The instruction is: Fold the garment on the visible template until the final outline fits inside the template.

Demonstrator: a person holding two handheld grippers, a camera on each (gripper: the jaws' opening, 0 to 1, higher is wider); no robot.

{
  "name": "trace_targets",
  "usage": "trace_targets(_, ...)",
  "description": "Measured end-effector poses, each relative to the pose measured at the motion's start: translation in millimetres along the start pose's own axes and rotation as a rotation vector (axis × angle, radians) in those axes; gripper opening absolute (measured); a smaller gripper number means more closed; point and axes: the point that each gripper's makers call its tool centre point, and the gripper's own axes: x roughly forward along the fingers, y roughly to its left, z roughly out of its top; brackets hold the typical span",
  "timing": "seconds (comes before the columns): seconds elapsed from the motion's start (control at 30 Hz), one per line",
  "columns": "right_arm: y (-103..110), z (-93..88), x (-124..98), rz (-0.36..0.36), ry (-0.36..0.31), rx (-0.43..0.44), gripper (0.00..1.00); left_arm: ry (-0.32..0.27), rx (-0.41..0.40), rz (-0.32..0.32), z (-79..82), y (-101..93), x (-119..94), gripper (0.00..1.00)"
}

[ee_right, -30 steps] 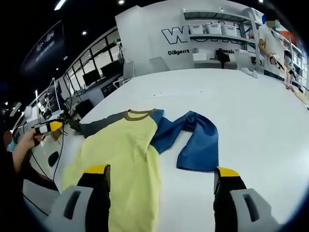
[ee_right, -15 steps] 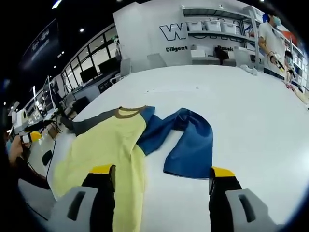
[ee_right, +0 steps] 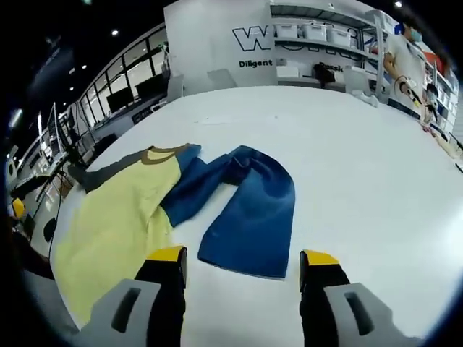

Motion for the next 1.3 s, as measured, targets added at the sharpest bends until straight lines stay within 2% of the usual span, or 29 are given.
trace_targets(0.13, -7.8, -3.5, -1.6, -0.022, 0.000, 0.013, 0.47, 0.023, 0.010, -0.009, -5.5, 1.3, -3.2, 0.99)
trace_targets(0.23, -10.2, -4.5, -1.3, -0.036, -0.004, 0.023, 0.36, 0.016, 0.011, 0.002, -3.4, 5.8, -7.1, 0.99)
trace_targets(0.43, -17.2, -6.6, 0.2, -0.077, -0.002, -0.001, 0.20, 0.007, 0.012, 0.012, -1.2, 7.6, -10.0, 0.99)
trace_targets(0.53, -23.4, -12.8, -2.1, -0.125, 0.028, -0.024, 0.05, 0.008, 0.016, 0.016, -1.1, 7.8, -11.7, 0.99)
trace_targets(0.6, -25.3, -13.7, -1.6, -0.145, 0.018, -0.036, 0.00, 0.006, 0.014, 0.016, -0.8, 7.1, -12.5, 0.99)
trace_targets(0.63, -29.8, -12.8, -1.9, -0.176, 0.002, 0.012, 0.00, 0.006, 0.016, 0.015, -0.7, 6.7, -12.6, 0.98)
trace_targets(0.67, -29.5, -13.3, -1.0, -0.163, -0.005, 0.062, 0.00, 0.008, 0.018, 0.015, -0.6, 6.4, -12.9, 0.98)
trace_targets(0.7, -30.1, -11.1, -0.2, -0.154, -0.016, 0.074, 0.00, 0.008, 0.018, 0.015, -0.5, 6.1, -13.0, 0.98)
trace_targets(0.73, -31.6, -12.2, -1.2, -0.154, -0.004, 0.063, 0.00, 0.009, 0.018, 0.012, -0.5, 5.3, -12.9, 0.98)
trace_targets(0.8, -31.7, -13.5, -3.1, -0.142, 0.024, -0.014, 0.00, 0.011, 0.020, 0.009, -0.2, 3.8, -13.1, 0.98)
trace_targets(0.9, -43.0, -16.9, -10.1, -0.176, 0.067, -0.097, 0.00, 0.014, 0.033, -0.007, 0.7, -0.7, -13.5, 0.98)
trace_targets(1.07, -78.8, -14.8, -25.5, -0.260, 0.106, -0.185, 0.00, 0.015, 0.054, -0.035, 2.6, -8.4, -15.1, 0.97)
trace_targets(1.13, -92.5, -12.9, -27.5, -0.276, 0.106, -0.187, 0.00, 0.017, 0.059, -0.047, 2.7, -11.3, -15.0, 0.97)
trace_targets(1.3, -123.4, -13.3, -35.5, -0.333, 0.161, -0.221, 0.00, 0.019, 0.069, -0.072, 2.5, -15.4, -15.4, 0.95)
